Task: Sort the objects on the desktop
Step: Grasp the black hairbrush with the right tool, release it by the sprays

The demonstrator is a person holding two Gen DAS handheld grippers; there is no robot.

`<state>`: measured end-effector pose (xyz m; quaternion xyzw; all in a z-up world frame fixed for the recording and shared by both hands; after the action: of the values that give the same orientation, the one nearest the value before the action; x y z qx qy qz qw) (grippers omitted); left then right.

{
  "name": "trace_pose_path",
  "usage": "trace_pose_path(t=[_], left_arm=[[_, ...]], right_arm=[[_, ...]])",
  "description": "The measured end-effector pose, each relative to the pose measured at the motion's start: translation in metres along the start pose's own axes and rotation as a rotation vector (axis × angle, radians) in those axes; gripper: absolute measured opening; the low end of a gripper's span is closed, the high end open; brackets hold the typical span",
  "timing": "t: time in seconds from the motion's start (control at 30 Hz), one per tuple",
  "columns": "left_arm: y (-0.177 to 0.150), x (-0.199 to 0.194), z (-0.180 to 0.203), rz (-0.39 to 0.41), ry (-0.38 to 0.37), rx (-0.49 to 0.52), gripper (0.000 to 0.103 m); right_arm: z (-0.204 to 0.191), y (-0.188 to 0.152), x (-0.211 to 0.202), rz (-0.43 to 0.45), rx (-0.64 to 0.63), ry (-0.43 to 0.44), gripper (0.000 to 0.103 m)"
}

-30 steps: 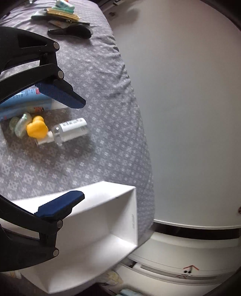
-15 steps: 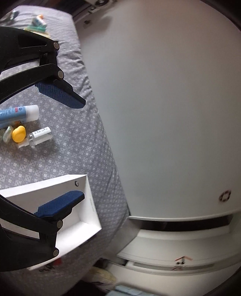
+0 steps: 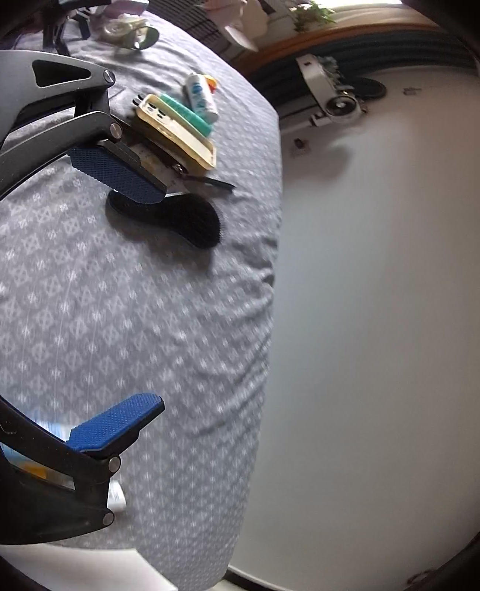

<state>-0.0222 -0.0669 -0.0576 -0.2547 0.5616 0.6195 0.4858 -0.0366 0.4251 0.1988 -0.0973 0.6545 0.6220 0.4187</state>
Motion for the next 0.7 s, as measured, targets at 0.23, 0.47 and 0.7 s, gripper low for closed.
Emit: trace_pose_path(t=[0.23, 0.47, 0.7], left_arm=[[0.004, 0.001, -0.001, 0.031, -0.016, 0.014, 0.103], [0.008, 0.001, -0.002, 0.051, -0.030, 0.026, 0.103], [0.009, 0.001, -0.002, 0.058, -0.029, 0.035, 0.103]], right_arm=[[-0.091, -0.010, 0.098, -0.118, -0.050, 0.045, 0.103], [-0.135, -0.001, 0.175, -0.232, -0.073, -0.048, 0.103], [-0.115, -0.008, 0.200, -0.266, 0.014, -0.035, 0.075]])
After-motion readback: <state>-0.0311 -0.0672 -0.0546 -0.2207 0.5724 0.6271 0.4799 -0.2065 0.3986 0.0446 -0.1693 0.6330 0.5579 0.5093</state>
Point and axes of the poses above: each gripper's, at about its wrist camera, not at the fingertips, and x roughly the way its jaws point, z to its right, y to its top, the point moved 7 cm from there along x, roughly the way its jaws point, and after that the axes turned 14 degrees about -y, right-handed, at the moved point
